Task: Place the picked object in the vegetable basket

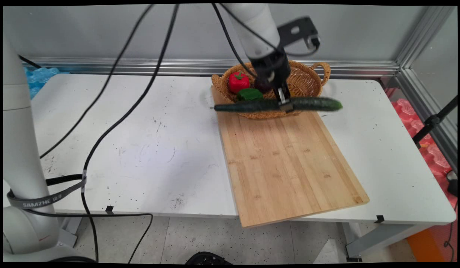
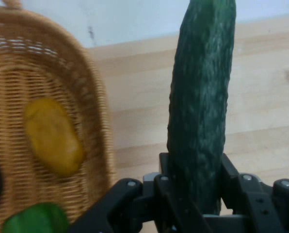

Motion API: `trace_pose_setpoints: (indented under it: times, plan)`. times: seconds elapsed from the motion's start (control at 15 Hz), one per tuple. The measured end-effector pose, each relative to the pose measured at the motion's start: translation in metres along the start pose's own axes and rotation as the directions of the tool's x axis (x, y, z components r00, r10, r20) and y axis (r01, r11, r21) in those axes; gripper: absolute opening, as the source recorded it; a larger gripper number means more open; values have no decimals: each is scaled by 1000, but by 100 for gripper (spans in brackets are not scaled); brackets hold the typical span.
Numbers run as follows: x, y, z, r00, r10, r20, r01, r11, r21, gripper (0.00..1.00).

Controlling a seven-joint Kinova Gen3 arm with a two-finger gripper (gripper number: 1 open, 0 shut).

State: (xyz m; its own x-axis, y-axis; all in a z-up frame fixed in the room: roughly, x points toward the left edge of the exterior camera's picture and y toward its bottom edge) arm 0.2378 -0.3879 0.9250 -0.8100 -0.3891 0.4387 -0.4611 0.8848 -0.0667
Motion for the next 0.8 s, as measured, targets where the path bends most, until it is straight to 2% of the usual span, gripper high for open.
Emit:
trace_pose_setpoints:
  times: [0.13,0.47,0.8]
  plan:
    - [1,-9,-15,1000,-3,-2,3,1000,22,0]
    - [3,-54,-50,1000,27,6,-28,995,97,0]
    - [7,-99,-58,997,77,23,-80,986,144,0]
